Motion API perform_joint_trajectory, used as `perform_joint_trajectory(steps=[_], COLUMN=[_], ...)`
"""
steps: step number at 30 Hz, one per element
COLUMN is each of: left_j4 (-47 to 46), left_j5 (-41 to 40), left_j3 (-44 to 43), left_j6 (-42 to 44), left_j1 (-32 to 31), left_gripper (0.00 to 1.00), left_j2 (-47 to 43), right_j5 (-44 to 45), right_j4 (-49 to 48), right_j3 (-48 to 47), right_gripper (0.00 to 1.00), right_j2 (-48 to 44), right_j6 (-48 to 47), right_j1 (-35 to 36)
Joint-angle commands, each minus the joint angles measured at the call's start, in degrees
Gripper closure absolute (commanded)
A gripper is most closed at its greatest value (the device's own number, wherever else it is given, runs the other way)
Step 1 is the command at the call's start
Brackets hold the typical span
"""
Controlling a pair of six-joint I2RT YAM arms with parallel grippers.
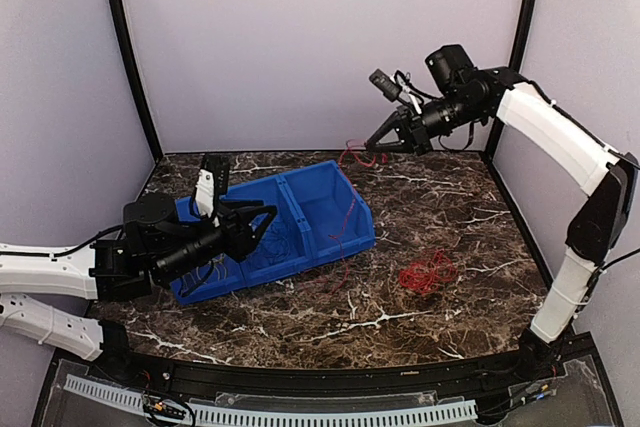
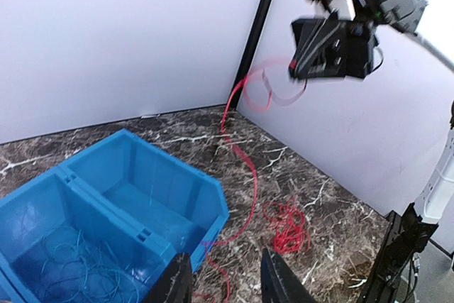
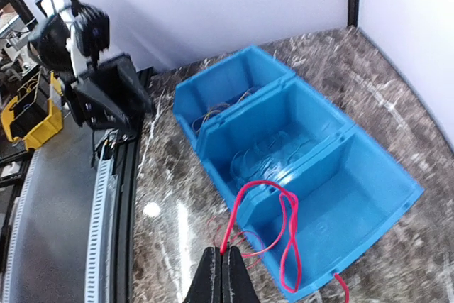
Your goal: Untangle the cables
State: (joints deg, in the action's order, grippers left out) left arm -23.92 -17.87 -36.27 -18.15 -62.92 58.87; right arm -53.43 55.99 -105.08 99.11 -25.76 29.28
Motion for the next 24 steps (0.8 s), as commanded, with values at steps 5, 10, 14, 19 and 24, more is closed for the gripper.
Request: perform_joint_trajectory(steps=[5, 10, 14, 19, 24], left_j4=[5.28, 6.22, 6.38, 6.05, 5.14], left_j5=[-5.63, -5.68, -6.31, -6.18, -5.90], left_j3=[2.46, 2.00, 2.22, 2.34, 4.03], left_j6=[-2.63, -2.38, -1.80, -1.66, -3.35], left_j1=[-0.28, -0.28, -0.28, -0.28, -0.28], left_gripper=[0.65, 0.65, 0.64, 0.64, 0.64], left_j2=[-3.44, -4.40, -5.18, -4.96, -4.88], right_j5=[12.42, 17.23, 16.71, 14.53, 10.52], right_j4=[-20.21, -23.86, -25.42, -24.79, -25.90], right_j3=[-16.40, -21.56, -22.00, -19.23, -11.18], right_gripper=[1.00, 1.00, 1.00, 1.00, 1.00], right_j2=[-0.04, 2.62, 4.75, 8.54, 10.13], right_j6=[9.73, 10.45, 12.09, 11.92, 11.35], right_j1=[0.33, 0.34, 0.33, 0.39, 1.26])
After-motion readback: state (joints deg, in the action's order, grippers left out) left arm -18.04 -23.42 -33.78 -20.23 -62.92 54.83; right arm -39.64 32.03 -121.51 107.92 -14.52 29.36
